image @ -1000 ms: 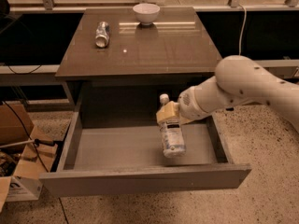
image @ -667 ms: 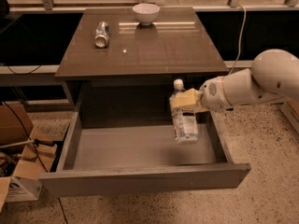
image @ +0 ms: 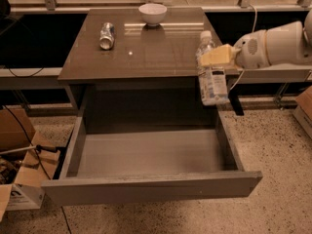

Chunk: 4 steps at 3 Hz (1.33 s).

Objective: Pick blue plastic bottle from top drawer and place on counter

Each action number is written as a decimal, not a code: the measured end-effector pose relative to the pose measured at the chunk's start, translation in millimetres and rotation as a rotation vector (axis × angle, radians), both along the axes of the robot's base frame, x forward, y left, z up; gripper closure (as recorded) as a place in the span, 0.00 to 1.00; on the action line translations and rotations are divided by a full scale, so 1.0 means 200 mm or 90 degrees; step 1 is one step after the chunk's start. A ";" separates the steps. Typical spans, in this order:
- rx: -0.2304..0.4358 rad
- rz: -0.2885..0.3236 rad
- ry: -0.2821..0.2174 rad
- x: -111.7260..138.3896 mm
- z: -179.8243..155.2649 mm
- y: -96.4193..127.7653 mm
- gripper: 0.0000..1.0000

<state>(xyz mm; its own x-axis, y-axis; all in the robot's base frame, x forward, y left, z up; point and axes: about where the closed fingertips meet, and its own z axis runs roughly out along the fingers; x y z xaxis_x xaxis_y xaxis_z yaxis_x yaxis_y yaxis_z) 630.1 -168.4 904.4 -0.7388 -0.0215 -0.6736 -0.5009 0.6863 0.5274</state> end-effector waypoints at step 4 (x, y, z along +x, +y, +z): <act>-0.139 -0.041 -0.009 0.86 -0.03 0.38 0.82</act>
Offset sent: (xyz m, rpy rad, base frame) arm 0.1440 0.0568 0.0412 -0.2237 -0.0123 -0.0856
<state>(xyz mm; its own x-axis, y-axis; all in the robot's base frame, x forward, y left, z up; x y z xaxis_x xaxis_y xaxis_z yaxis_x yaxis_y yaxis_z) 801.7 -93.2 897.7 -0.7339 -0.1209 -0.6685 -0.4586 0.8142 0.3561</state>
